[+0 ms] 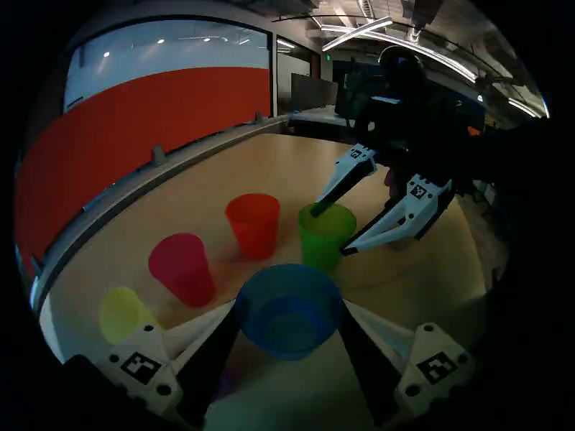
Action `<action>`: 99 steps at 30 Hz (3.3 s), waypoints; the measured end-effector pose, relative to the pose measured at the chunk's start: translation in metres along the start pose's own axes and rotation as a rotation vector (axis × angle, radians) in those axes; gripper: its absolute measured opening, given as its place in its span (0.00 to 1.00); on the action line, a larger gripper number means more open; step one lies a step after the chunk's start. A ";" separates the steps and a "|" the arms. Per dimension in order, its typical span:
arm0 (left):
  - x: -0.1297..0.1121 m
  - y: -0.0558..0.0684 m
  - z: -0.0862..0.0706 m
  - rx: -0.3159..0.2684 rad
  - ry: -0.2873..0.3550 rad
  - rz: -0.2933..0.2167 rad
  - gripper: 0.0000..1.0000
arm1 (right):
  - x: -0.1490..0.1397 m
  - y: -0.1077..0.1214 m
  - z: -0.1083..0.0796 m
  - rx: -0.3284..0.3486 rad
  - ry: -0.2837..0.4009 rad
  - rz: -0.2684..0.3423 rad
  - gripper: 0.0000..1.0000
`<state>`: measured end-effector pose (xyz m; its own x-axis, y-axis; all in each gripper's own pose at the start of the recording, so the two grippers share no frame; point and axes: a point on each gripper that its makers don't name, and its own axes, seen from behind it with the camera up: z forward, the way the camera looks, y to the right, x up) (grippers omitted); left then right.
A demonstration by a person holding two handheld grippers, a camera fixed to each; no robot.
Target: Pour water
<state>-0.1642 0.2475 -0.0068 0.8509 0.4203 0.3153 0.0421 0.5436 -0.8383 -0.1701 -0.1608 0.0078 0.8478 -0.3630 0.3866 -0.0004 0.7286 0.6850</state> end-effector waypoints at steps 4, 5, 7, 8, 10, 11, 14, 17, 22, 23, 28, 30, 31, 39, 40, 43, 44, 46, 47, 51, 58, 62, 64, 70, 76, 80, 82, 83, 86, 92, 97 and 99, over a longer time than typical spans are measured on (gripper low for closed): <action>0.000 -0.001 -0.002 0.006 0.004 -0.002 0.88 | -0.001 0.001 0.005 -0.001 0.003 -0.008 1.00; 0.000 -0.001 -0.002 0.007 0.005 -0.001 0.88 | -0.002 0.001 0.006 -0.001 0.003 -0.010 1.00; 0.000 -0.001 -0.003 0.010 0.008 -0.001 0.88 | -0.002 0.000 0.008 -0.001 0.005 -0.014 1.00; 0.001 -0.001 -0.004 0.011 0.009 -0.002 0.88 | -0.002 0.000 0.009 -0.002 0.007 -0.016 1.00; 0.001 -0.001 -0.005 0.013 0.012 -0.004 0.88 | -0.002 0.001 0.010 -0.006 0.011 -0.018 0.91; 0.001 -0.002 -0.005 0.014 0.014 -0.005 0.88 | -0.002 0.001 0.010 -0.008 0.014 -0.018 0.91; 0.001 -0.003 -0.007 0.018 0.018 -0.011 0.88 | -0.001 0.001 0.011 -0.011 0.020 -0.019 0.91; 0.003 -0.003 -0.009 0.025 0.028 -0.017 0.88 | 0.002 0.001 0.009 -0.019 0.034 -0.016 0.91; 0.008 -0.005 -0.017 0.041 0.053 -0.033 0.88 | 0.016 -0.002 0.001 -0.022 0.071 0.000 0.91; 0.009 -0.005 -0.019 0.045 0.060 -0.037 0.88 | 0.019 -0.003 -0.002 -0.022 0.079 0.003 0.91; 0.021 -0.006 -0.033 0.071 0.107 -0.050 0.88 | 0.040 -0.011 -0.014 -0.023 0.128 0.006 0.91; 0.026 -0.009 -0.039 0.086 0.128 -0.056 0.88 | 0.048 -0.015 -0.020 -0.023 0.147 0.001 0.91; 0.030 -0.010 -0.042 0.092 0.139 -0.058 0.88 | 0.053 -0.016 -0.022 -0.024 0.156 -0.004 0.91; 0.058 -0.017 -0.069 0.144 0.233 -0.061 0.88 | 0.089 -0.031 -0.043 -0.038 0.229 -0.049 0.91; 0.061 -0.018 -0.073 0.150 0.244 -0.060 0.88 | 0.094 -0.033 -0.045 -0.038 0.240 -0.053 0.91; 0.070 -0.020 -0.083 0.168 0.276 -0.061 0.88 | 0.108 -0.040 -0.050 -0.037 0.272 -0.063 0.91; 0.072 -0.021 -0.086 0.173 0.284 -0.062 0.88 | 0.113 -0.042 -0.052 -0.037 0.281 -0.065 0.91; 0.076 -0.022 -0.093 0.184 0.297 -0.060 0.88 | 0.122 -0.046 -0.055 -0.036 0.302 -0.069 0.91; 0.078 -0.023 -0.095 0.189 0.303 -0.057 0.88 | 0.127 -0.047 -0.057 -0.037 0.311 -0.072 0.91; 0.083 -0.024 -0.106 0.212 0.315 -0.041 0.88 | 0.144 -0.053 -0.063 -0.039 0.355 -0.081 0.91; 0.089 -0.021 -0.117 0.227 0.334 -0.027 0.88 | 0.163 -0.061 -0.068 -0.042 0.410 -0.087 0.92; 0.093 -0.021 -0.123 0.236 0.350 -0.020 0.88 | 0.171 -0.065 -0.072 -0.040 0.436 -0.089 0.92; 0.096 -0.021 -0.127 0.242 0.358 -0.016 0.88 | 0.175 -0.066 -0.073 -0.041 0.446 -0.091 0.92; 0.104 -0.021 -0.135 0.259 0.382 -0.005 0.88 | 0.184 -0.068 -0.075 -0.045 0.466 -0.099 0.92; 0.112 -0.022 -0.141 0.271 0.402 0.001 0.88 | 0.192 -0.072 -0.077 -0.041 0.482 -0.102 0.92; 0.119 -0.024 -0.146 0.279 0.423 0.009 0.88 | 0.193 -0.073 -0.075 -0.032 0.484 -0.096 0.92; 0.122 -0.026 -0.149 0.287 0.431 0.016 0.88 | 0.193 -0.074 -0.074 -0.026 0.481 -0.090 0.91; 0.122 -0.027 -0.150 0.291 0.434 0.020 0.88 | 0.193 -0.074 -0.073 -0.024 0.480 -0.087 0.91; 0.124 -0.029 -0.153 0.305 0.438 0.032 0.88 | 0.193 -0.076 -0.071 -0.013 0.476 -0.082 0.91; 0.127 -0.033 -0.158 0.328 0.447 0.055 0.88 | 0.194 -0.085 -0.065 0.018 0.470 -0.083 0.91; 0.131 -0.035 -0.164 0.356 0.450 0.088 0.88 | 0.195 -0.094 -0.061 0.042 0.467 -0.086 0.91; 0.133 -0.037 -0.167 0.372 0.450 0.105 0.88 | 0.197 -0.097 -0.060 0.050 0.467 -0.088 0.90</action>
<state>0.0352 0.1625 -0.0081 0.9824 0.1805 -0.0487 -0.1717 0.7678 -0.6173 0.0282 -0.2681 -0.0194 0.9934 -0.1139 0.0142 0.0667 0.6735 0.7362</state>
